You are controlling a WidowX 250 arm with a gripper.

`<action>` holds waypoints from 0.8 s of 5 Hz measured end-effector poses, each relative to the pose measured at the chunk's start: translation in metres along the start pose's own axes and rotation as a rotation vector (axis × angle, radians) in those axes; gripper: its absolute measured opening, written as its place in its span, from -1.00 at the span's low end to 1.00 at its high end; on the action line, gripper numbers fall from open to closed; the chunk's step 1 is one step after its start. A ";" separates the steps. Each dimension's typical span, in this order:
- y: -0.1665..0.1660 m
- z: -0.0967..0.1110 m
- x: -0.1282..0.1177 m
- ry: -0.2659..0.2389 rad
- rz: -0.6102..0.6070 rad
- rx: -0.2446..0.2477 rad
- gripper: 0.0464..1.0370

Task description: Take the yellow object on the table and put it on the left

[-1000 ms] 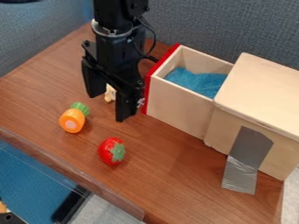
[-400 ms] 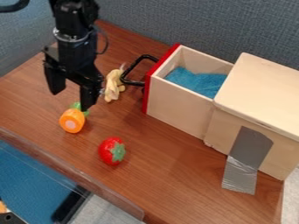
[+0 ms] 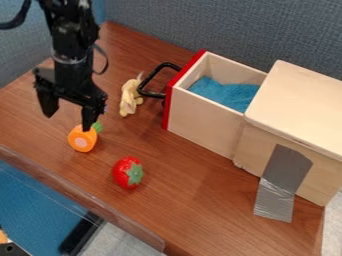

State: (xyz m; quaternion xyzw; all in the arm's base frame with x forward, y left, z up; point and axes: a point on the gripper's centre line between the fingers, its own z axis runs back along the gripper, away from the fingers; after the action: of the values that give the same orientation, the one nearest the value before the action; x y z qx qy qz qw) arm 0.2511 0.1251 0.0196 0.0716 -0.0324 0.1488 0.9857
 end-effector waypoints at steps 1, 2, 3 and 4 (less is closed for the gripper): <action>-0.004 -0.011 -0.002 0.005 0.095 -0.012 0.92; -0.013 -0.012 0.000 -0.005 0.130 -0.025 0.92; -0.016 -0.020 -0.005 0.030 0.115 -0.028 0.92; -0.014 -0.019 0.000 0.032 0.087 -0.017 0.92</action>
State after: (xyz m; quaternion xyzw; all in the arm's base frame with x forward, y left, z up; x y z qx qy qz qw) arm 0.2565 0.1148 -0.0006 0.0592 -0.0211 0.1925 0.9793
